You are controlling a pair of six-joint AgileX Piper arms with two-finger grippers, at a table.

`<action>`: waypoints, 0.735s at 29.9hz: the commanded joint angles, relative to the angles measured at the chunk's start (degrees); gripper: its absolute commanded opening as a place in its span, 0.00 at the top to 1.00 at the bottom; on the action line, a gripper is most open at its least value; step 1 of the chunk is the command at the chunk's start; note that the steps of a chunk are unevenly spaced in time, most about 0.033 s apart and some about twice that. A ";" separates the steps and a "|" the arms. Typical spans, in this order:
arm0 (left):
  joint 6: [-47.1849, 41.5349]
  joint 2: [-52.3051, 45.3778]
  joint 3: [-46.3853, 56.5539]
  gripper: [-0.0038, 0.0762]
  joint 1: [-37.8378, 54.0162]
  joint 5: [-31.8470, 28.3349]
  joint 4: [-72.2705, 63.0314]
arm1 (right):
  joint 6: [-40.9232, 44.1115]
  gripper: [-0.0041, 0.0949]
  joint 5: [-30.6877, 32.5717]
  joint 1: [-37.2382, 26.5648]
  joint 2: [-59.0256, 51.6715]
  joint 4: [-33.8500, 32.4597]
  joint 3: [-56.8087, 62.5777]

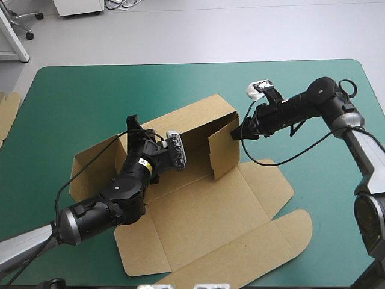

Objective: Fold the box

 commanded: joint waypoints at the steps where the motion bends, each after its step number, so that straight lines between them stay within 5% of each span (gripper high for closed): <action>1: -0.99 -1.34 -1.39 0.97 -0.39 -1.67 -0.82 | -4.78 0.51 -0.67 -0.05 -2.91 7.93 1.01; 22: -1.25 -1.34 -1.39 0.97 -0.39 -1.81 -1.23 | -9.04 0.51 -12.48 -0.05 -11.67 7.07 9.31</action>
